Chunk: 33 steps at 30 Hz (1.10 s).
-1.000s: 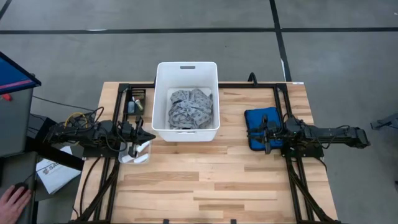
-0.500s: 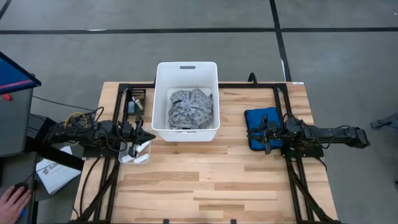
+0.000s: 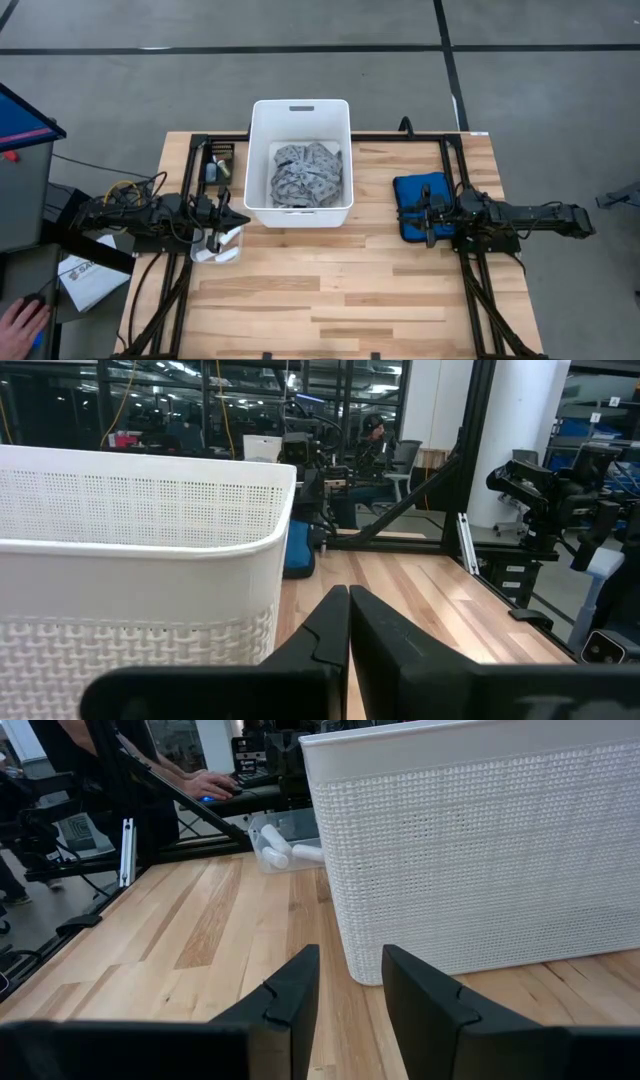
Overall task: Pick & Place Medicine items
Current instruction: Return to Home Position
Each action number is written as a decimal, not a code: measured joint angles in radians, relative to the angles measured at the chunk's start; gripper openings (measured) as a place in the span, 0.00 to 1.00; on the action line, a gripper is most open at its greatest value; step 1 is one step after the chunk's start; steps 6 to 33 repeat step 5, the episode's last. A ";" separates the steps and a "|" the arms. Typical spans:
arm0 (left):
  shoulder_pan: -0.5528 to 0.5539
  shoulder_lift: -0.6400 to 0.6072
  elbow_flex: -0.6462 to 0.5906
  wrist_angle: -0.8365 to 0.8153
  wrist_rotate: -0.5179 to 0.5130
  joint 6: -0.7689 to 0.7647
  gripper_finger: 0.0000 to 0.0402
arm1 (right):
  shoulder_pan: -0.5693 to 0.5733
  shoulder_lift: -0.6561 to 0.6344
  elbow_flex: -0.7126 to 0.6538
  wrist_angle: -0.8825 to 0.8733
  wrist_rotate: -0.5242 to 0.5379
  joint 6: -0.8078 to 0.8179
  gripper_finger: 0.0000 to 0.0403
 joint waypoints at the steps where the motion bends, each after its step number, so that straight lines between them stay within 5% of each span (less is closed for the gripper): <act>1: 0.000 0.000 0.000 0.000 0.000 0.000 0.01 | 0.000 0.000 0.000 0.000 0.000 0.000 0.27; 33: 0.000 0.000 0.000 0.000 0.000 0.000 0.01 | 0.000 0.000 0.000 0.000 0.000 0.000 0.27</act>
